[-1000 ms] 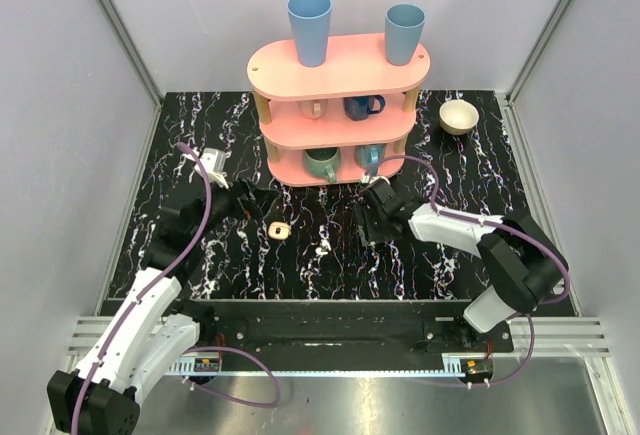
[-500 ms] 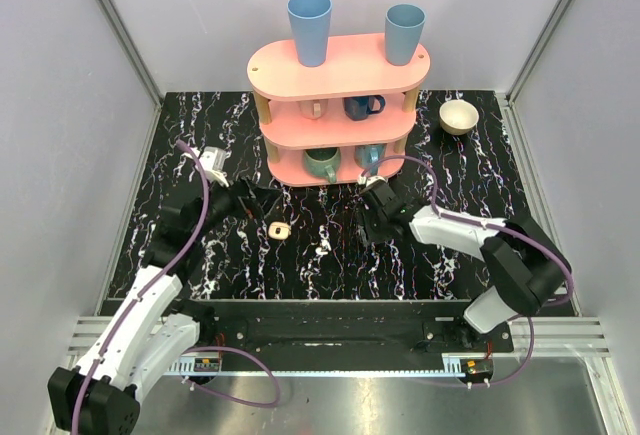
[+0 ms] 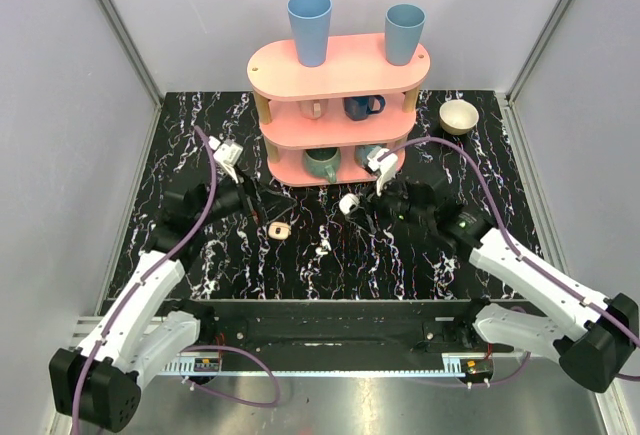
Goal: Insert the wireless bluetooth earbuds into the charging case
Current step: Pass from the right arm to the left
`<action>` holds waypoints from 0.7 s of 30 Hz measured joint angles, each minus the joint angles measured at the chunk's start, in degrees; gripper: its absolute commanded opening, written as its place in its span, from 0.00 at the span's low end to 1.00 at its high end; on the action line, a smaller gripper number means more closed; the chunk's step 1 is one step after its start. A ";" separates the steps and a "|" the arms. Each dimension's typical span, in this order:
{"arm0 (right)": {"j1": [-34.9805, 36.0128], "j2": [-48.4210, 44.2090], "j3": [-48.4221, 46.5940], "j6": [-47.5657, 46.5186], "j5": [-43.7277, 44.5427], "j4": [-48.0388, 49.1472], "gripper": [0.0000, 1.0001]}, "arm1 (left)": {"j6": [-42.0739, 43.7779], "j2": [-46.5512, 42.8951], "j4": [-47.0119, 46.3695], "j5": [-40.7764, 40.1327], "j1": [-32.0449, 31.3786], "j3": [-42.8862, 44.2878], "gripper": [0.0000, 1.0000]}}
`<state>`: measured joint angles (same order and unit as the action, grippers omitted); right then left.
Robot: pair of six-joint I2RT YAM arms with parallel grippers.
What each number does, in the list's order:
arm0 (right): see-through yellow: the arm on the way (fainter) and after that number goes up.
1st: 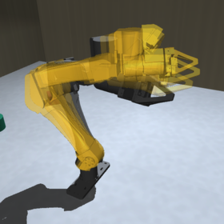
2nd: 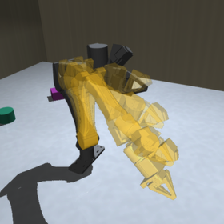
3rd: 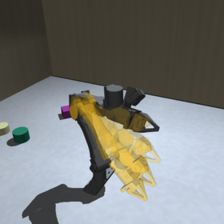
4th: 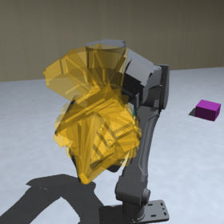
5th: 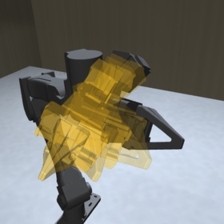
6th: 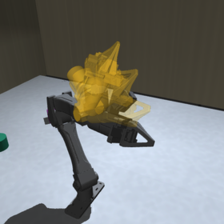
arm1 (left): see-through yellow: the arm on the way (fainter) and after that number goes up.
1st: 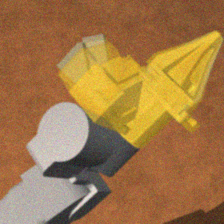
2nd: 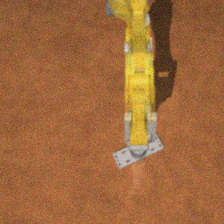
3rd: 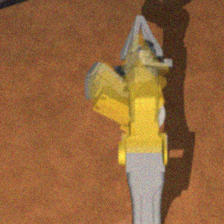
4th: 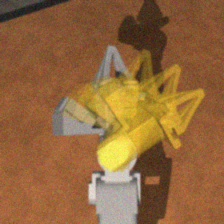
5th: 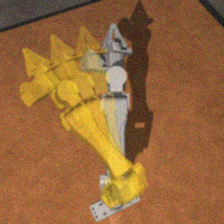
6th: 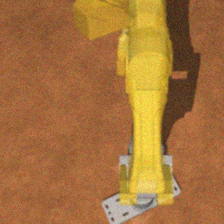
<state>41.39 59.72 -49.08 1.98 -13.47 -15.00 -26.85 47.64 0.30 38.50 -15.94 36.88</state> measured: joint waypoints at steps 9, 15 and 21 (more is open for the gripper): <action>3.34 1.22 -5.46 -9.29 -4.66 -4.35 0.19 | 1.09 5.55 1.81 8.55 -1.79 7.08 0.99; 7.37 1.09 -5.68 -13.99 -1.64 -5.64 0.19 | 0.70 8.57 3.63 11.76 -3.21 9.20 0.99; 14.64 1.99 -6.58 -17.62 6.97 -6.29 0.17 | 0.24 13.00 5.05 11.89 -7.85 12.09 0.95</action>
<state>56.03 61.71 -55.66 -15.64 -6.50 -21.30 -26.61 60.64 5.34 50.39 -23.79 48.97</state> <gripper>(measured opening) 0.517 0.985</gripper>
